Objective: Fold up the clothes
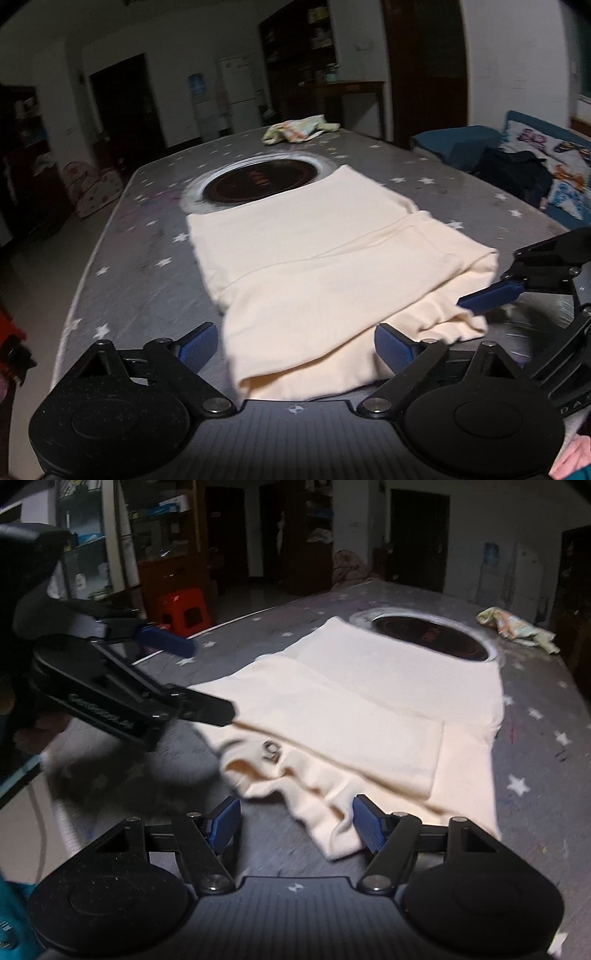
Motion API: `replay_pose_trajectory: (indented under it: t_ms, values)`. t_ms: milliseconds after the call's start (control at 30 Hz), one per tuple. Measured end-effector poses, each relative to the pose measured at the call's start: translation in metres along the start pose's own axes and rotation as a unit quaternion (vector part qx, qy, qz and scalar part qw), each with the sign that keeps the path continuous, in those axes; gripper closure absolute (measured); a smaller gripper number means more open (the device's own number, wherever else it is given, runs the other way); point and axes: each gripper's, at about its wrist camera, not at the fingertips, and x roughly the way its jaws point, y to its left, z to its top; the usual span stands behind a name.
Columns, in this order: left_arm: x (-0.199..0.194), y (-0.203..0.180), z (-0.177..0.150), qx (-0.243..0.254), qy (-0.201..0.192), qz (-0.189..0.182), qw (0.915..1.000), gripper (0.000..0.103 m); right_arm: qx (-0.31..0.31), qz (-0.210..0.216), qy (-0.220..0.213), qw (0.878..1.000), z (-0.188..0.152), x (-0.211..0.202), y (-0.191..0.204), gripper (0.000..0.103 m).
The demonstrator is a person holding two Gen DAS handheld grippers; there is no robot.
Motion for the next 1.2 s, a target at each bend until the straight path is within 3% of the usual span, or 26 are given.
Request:
replay_pose_trajectory:
  t_ms: [233, 400, 667, 933, 1000, 1133, 1200]
  values:
    - [-0.001, -0.019, 0.000, 0.034, -0.026, -0.067, 0.9968, 0.029, -0.007, 0.000, -0.010, 1.000, 0.002, -0.015, -0.003, 0.035]
    - [0.006, -0.026, -0.002, 0.038, -0.020, -0.112, 0.9928, 0.040, 0.008, -0.010, -0.008, 1.000, 0.001, -0.007, -0.014, 0.035]
    - [-0.002, -0.027, -0.012, 0.059, -0.023, -0.139, 0.9883, 0.041, -0.014, -0.004, -0.007, 1.000, -0.006, -0.022, -0.011, 0.035]
    - [0.003, -0.037, -0.023, 0.099, -0.021, -0.130, 0.9863, 0.041, -0.034, -0.061, 0.009, 0.998, -0.015, -0.037, -0.029, 0.035]
    - [0.006, -0.039, -0.025, 0.105, -0.021, -0.124, 0.9866, 0.050, -0.042, -0.069, 0.012, 0.997, -0.017, -0.038, -0.031, 0.035]
    - [0.011, -0.036, -0.024, 0.103, -0.017, -0.117, 0.9877, 0.077, -0.057, -0.077, 0.013, 0.995, -0.020, -0.036, -0.032, 0.035]
    - [0.012, -0.033, -0.022, 0.095, -0.017, -0.115, 0.9886, 0.083, -0.070, -0.082, 0.014, 0.994, -0.023, -0.033, -0.030, 0.035]
